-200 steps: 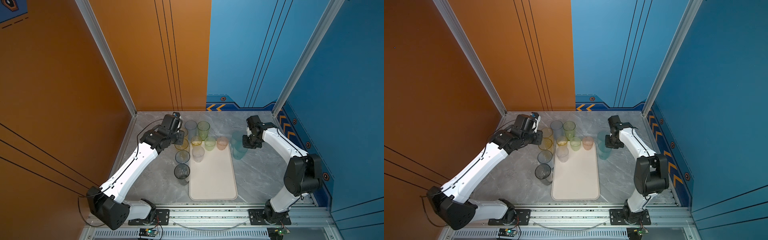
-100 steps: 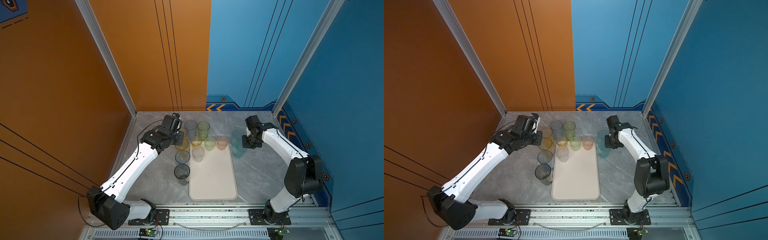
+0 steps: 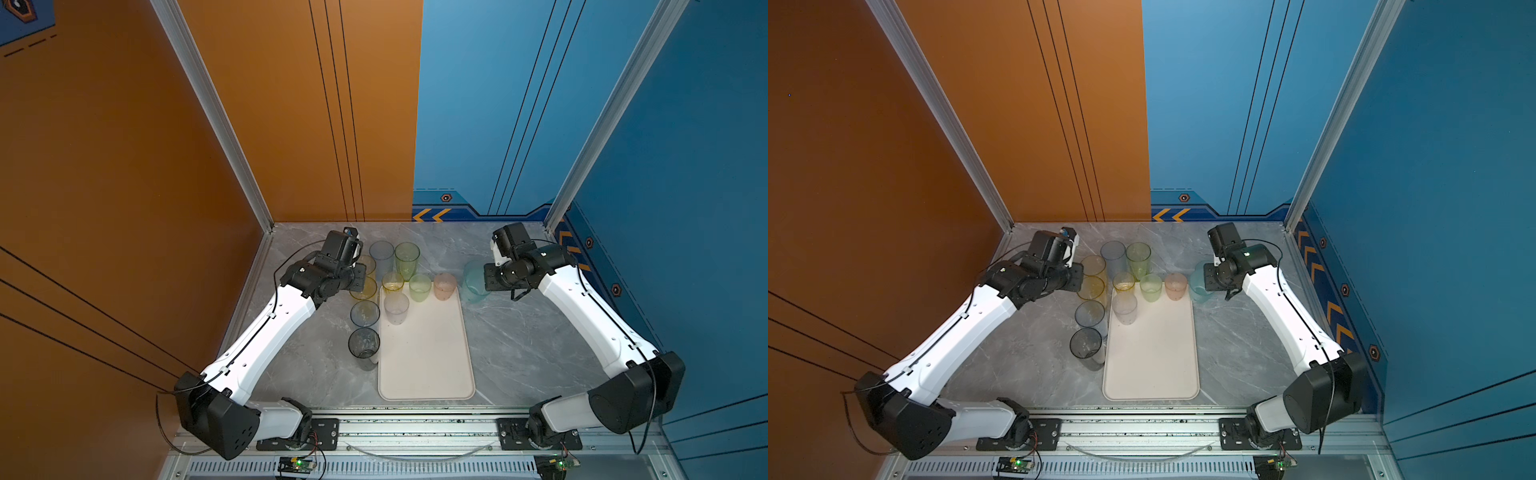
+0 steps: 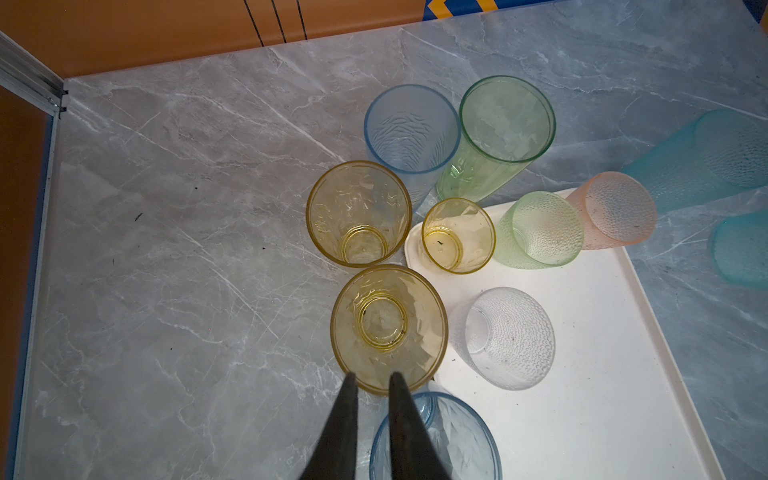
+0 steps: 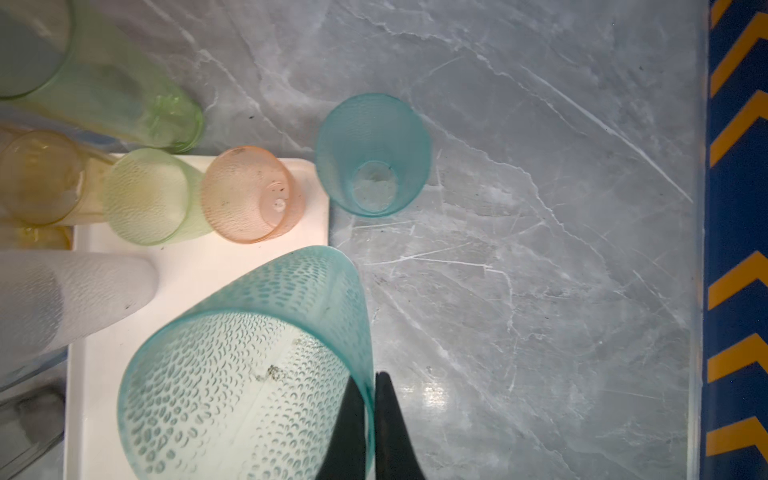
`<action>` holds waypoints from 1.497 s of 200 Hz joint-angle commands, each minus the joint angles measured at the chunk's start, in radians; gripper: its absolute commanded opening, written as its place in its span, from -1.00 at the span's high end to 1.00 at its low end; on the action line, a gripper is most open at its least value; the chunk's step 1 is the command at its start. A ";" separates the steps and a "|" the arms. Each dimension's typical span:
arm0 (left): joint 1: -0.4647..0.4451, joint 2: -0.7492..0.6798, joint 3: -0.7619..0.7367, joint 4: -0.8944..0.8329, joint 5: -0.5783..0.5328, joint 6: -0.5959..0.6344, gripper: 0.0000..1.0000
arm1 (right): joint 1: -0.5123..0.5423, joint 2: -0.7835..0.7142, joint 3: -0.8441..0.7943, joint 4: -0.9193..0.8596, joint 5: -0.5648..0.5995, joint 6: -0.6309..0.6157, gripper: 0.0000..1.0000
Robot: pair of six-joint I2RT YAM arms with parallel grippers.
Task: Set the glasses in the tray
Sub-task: 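Grasp the teal glass nearest the tray with right gripper and lift it, then carry the teal glass over the tray and lower it beside the clear glass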
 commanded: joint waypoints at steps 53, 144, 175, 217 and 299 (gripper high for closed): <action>0.014 -0.031 -0.009 -0.004 0.024 0.007 0.66 | 0.213 0.138 0.074 -0.056 -0.014 0.023 0.98; 0.017 -0.031 -0.013 -0.004 0.032 0.015 0.66 | 0.267 0.346 0.172 0.004 -0.058 0.035 0.98; 0.022 -0.028 -0.011 -0.003 0.034 0.017 0.66 | 0.286 0.382 0.196 0.006 -0.053 0.035 0.98; 0.028 -0.023 -0.009 -0.003 0.040 0.020 0.65 | 0.289 0.412 0.205 0.021 -0.049 0.038 0.98; 0.036 -0.023 -0.007 -0.004 0.041 0.025 0.65 | 0.289 0.466 0.234 0.044 -0.052 0.043 0.98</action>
